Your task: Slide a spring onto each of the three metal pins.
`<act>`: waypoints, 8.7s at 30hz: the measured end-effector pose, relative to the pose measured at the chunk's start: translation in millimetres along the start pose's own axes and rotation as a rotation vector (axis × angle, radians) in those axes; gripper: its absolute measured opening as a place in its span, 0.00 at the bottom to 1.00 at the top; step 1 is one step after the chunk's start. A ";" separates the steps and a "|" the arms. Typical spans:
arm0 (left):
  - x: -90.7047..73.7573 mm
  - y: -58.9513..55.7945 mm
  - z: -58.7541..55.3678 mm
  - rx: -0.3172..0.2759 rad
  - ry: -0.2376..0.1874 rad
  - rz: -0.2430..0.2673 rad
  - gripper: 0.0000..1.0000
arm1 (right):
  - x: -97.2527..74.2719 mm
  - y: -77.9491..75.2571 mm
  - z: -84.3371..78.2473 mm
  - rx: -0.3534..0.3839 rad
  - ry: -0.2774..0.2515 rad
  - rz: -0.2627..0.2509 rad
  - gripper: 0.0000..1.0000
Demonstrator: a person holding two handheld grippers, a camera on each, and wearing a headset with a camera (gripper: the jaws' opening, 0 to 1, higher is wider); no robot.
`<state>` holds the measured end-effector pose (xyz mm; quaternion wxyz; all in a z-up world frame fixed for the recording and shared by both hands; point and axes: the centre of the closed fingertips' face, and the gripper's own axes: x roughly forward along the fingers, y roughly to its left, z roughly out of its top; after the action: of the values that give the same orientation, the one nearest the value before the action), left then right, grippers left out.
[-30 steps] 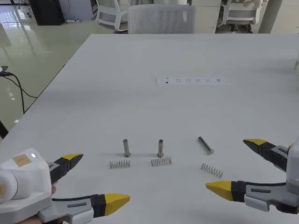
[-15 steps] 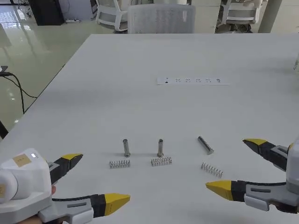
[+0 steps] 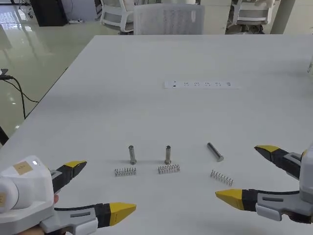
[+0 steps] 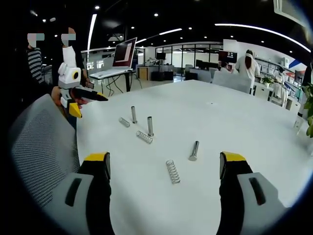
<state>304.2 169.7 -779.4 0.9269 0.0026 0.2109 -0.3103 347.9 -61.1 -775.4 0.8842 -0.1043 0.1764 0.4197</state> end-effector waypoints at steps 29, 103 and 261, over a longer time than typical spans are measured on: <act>0.5 -2.3 0.5 0.003 0.003 -0.003 0.97 | 4.9 -17.3 11.9 0.010 0.018 -0.024 0.83; 13.2 8.3 3.4 0.038 0.020 -0.027 0.97 | 114.4 -77.0 -33.3 0.013 0.519 -0.064 0.22; 17.1 1.1 16.0 0.063 -0.011 -0.052 0.97 | 46.3 -38.7 -1.2 0.087 0.411 -0.046 0.19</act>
<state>323.4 158.6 -771.8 0.9191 0.0248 0.1958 -0.3410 404.9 -53.0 -793.5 0.8427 -0.1534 0.3687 0.3610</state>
